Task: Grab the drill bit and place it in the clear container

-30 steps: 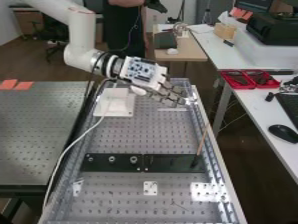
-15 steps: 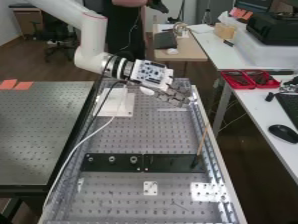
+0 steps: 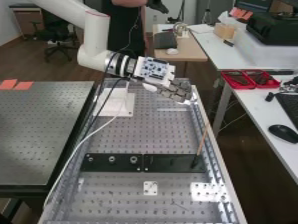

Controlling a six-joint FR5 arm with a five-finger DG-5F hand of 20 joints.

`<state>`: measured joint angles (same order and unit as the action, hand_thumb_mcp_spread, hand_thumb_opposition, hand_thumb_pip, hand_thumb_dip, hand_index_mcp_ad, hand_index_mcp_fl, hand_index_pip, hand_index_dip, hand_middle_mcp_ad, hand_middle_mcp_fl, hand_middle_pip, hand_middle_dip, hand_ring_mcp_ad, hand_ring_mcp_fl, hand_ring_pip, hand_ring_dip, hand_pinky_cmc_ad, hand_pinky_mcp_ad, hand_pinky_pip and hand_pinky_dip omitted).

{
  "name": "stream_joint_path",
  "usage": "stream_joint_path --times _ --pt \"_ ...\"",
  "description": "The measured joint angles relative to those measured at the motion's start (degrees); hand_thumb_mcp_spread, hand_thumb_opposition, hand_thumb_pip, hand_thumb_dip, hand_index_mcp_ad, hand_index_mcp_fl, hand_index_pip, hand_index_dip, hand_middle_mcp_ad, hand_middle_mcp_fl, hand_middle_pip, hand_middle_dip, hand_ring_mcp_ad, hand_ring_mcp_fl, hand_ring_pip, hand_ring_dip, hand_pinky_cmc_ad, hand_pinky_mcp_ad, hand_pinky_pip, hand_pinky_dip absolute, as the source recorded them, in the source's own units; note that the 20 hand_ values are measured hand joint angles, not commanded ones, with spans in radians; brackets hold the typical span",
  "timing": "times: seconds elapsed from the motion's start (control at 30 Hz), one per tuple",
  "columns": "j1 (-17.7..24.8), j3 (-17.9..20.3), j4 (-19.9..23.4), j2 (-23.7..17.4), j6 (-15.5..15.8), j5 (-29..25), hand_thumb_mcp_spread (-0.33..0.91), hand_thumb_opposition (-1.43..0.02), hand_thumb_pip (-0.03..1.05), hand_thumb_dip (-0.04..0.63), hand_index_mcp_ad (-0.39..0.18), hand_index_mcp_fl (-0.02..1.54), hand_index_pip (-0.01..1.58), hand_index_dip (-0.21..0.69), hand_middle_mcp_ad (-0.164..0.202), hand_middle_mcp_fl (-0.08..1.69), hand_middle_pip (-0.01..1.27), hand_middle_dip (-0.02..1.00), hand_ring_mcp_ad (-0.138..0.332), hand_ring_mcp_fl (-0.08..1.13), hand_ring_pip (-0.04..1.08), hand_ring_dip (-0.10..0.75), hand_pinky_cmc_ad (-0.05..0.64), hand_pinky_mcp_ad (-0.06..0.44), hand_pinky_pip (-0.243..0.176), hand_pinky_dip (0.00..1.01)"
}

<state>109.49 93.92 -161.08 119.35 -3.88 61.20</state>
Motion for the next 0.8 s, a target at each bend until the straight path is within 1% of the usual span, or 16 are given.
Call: stream_joint_path --times 0.03,0.13,0.17,0.27,0.37,0.5,0.53,0.57,0.63,0.67,0.7,0.8 --pt "-0.01 0.11 0.16 -0.03 0.04 -0.15 0.67 -1.03 0.42 0.251 -0.119 1.10 0.61 0.401 0.075 0.32 0.11 0.25 0.122 0.17 0.10 0.087 0.330 0.103 -0.063 0.15" --pt "0.01 0.31 0.28 -0.05 0.07 0.73 0.68 -1.05 0.42 0.251 -0.119 1.10 0.61 0.403 0.075 0.33 0.11 0.25 0.119 0.17 0.10 0.087 0.330 0.103 -0.063 0.15" --pt "0.02 0.38 0.23 -0.05 0.00 0.78 0.66 -1.05 0.42 0.251 -0.119 1.10 0.61 0.403 0.075 0.34 0.11 0.25 0.122 0.17 0.10 0.087 0.330 0.103 -0.063 0.15" --pt "0.01 0.48 0.17 -0.08 -0.07 0.21 0.66 -1.05 0.42 0.255 -0.122 1.04 0.69 0.408 0.075 0.33 0.11 0.25 0.122 0.16 0.10 0.087 0.330 0.103 -0.068 0.15" --pt "-0.09 0.73 0.46 -0.18 -0.05 0.82 0.61 -1.07 0.42 0.255 -0.122 1.06 0.71 0.408 0.075 0.31 0.11 0.25 0.126 0.16 0.10 0.087 0.330 0.103 -0.065 0.15" --pt "-0.16 0.90 0.56 -0.30 -0.20 0.76 0.61 -1.07 0.42 0.255 -0.122 1.04 0.72 0.414 0.077 0.31 0.11 0.25 0.122 0.15 0.10 0.087 0.330 0.103 -0.068 0.15" --pt "-0.16 0.92 0.45 -0.33 -0.31 0.42 0.61 -1.07 0.42 0.255 -0.122 1.03 0.72 0.414 0.077 0.30 0.11 0.25 0.126 0.14 0.10 0.087 0.328 0.103 -0.068 0.15" --pt "-0.15 0.94 0.46 -0.37 -0.29 0.29 0.59 -1.07 0.45 0.255 -0.122 1.01 0.72 0.414 0.077 0.29 0.11 0.25 0.126 0.14 0.10 0.087 0.328 0.103 -0.068 0.15" --pt "-0.11 1.05 0.65 -0.46 -0.18 0.37 0.56 -1.02 0.50 0.267 -0.122 0.97 0.71 0.414 0.077 0.28 0.11 0.25 0.126 0.14 0.10 0.087 0.328 0.103 -0.068 0.15" --pt "-0.09 1.08 0.70 -0.52 -0.11 0.30 0.55 -0.99 0.50 0.265 -0.122 0.95 0.68 0.414 0.077 0.28 0.11 0.25 0.126 0.14 0.10 0.087 0.328 0.103 -0.068 0.15" --pt "-0.09 1.11 0.69 -0.54 -0.10 0.22 0.55 -0.96 0.50 0.284 -0.122 0.94 0.66 0.414 0.075 0.28 0.11 0.25 0.126 0.14 0.10 0.087 0.328 0.103 -0.068 0.15" --pt "-0.02 1.18 0.62 -0.65 -0.21 0.01 0.54 -0.93 0.50 0.290 -0.122 0.90 0.62 0.414 0.077 0.28 0.11 0.25 0.124 0.13 0.10 0.087 0.328 0.103 -0.068 0.15"
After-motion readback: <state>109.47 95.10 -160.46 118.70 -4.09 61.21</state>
